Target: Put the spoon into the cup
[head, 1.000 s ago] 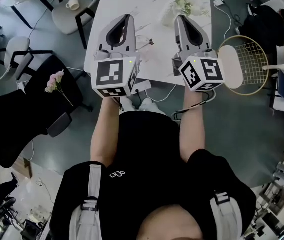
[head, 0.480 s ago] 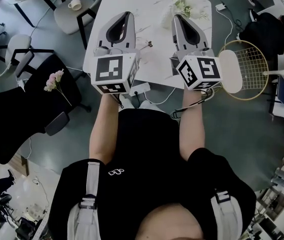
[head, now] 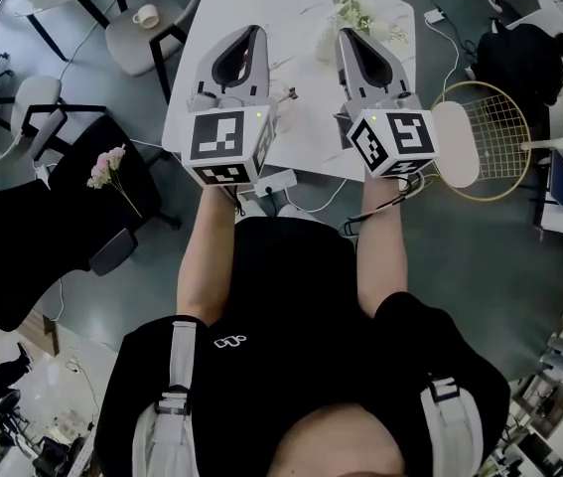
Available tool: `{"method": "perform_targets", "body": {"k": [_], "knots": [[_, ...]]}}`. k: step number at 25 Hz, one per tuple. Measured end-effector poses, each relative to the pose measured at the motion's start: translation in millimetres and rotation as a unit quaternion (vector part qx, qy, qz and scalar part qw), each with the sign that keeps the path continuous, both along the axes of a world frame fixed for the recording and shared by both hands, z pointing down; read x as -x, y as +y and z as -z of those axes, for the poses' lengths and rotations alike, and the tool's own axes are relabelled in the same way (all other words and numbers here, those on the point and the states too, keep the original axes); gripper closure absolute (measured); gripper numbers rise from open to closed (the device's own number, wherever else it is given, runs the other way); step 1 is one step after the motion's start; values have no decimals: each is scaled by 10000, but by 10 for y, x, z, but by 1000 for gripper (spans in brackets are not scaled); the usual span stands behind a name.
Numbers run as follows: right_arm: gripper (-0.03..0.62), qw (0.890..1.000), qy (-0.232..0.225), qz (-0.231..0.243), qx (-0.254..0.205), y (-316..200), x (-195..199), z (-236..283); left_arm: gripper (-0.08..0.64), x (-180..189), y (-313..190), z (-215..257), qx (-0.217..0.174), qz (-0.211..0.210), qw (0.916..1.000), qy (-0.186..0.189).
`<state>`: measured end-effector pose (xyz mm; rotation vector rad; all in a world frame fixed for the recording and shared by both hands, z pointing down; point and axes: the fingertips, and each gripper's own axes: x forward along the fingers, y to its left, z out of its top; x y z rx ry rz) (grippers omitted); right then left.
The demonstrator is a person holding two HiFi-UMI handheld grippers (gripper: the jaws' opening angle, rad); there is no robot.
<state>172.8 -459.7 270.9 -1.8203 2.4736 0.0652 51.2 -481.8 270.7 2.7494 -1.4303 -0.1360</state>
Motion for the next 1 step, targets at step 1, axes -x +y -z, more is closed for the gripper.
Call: {"method": "perform_targets", "body": {"k": [1], "knots": [[586, 10000, 14, 14, -9, -5, 3, 9, 543, -3, -5, 7, -7, 0, 10000, 0]]}}
